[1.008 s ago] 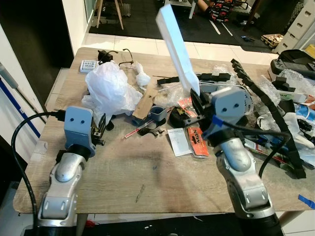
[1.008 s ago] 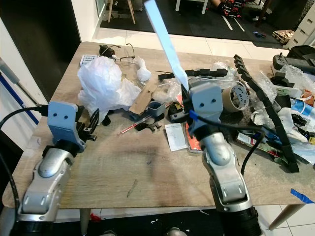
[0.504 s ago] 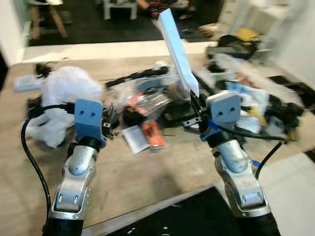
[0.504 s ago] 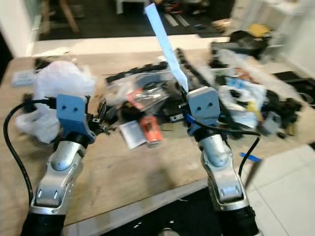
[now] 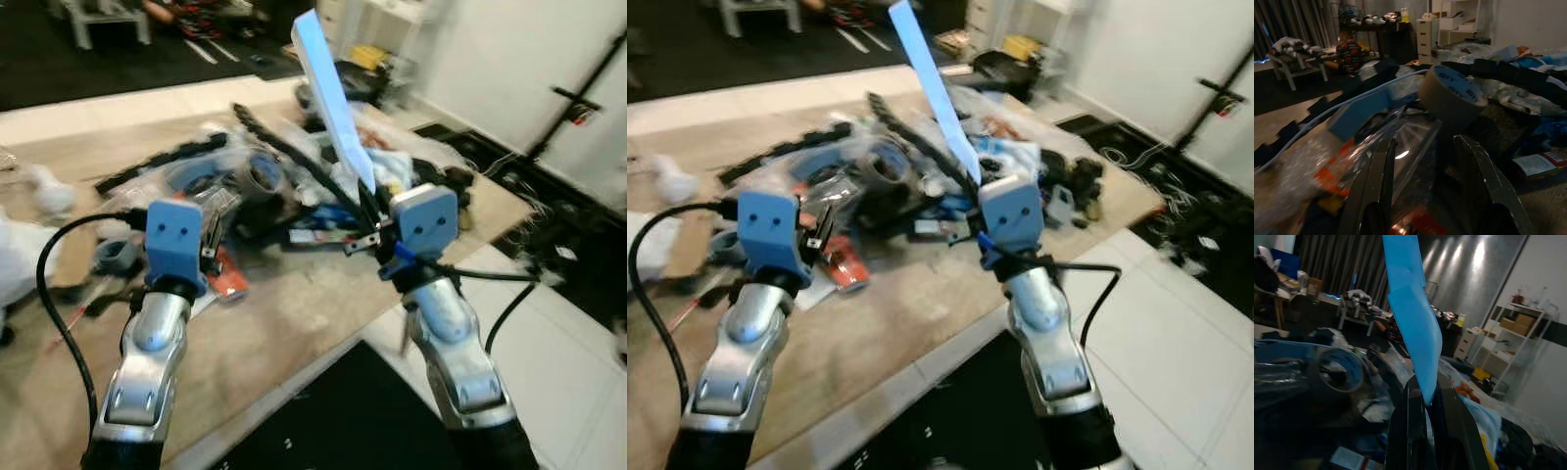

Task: Picking trash to rubbish bin

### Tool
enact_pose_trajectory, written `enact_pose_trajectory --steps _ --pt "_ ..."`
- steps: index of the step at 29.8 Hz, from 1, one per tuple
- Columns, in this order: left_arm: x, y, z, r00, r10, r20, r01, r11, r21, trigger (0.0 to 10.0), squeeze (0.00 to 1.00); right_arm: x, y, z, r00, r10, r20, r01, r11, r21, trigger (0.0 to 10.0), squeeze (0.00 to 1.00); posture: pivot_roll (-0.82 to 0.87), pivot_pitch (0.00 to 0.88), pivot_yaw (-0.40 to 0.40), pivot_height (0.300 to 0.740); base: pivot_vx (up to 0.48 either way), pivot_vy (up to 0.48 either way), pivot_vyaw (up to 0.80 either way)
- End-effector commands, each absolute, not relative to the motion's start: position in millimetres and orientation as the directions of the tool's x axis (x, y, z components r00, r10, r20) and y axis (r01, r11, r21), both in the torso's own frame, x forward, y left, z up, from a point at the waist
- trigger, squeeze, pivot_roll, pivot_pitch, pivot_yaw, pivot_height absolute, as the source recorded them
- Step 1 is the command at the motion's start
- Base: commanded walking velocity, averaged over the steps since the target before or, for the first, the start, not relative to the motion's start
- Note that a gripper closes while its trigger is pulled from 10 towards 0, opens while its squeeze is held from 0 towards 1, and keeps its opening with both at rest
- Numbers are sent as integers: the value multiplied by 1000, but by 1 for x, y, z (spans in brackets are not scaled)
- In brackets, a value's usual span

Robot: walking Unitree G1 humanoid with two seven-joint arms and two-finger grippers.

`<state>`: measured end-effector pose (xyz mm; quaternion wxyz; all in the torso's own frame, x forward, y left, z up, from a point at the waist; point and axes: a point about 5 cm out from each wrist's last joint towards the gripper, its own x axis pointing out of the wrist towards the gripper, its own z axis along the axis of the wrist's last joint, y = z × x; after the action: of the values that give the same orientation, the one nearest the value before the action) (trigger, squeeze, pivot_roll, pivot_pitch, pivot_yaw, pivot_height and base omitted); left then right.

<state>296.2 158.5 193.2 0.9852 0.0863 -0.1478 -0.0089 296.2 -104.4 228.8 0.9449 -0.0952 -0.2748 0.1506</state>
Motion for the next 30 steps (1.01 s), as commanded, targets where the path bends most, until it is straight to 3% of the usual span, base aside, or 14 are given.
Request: enact_pose_trajectory --steps 1,23,25,30 --pt "296 157 188 964 -49 263 0 983 182 10000 0 297 -105 226 809 338 480 -228 935 -273 10000 0 -8 106 -98 740 0 0 -800" --pt "296 136 188 958 -105 267 78 991 110 10000 0 300 -109 226 818 302 490 -191 946 -263 10000 0 -33 116 -89 740 0 0 -800" --pt "297 131 191 956 -119 268 108 993 58 10000 0 301 -110 228 817 304 491 -189 944 -269 10000 0 -35 123 -91 740 0 0 -800" --pt "299 131 187 967 -90 236 62 990 124 10000 0 303 -112 224 829 293 477 -185 948 -261 10000 0 -28 136 -88 740 0 0 -800"
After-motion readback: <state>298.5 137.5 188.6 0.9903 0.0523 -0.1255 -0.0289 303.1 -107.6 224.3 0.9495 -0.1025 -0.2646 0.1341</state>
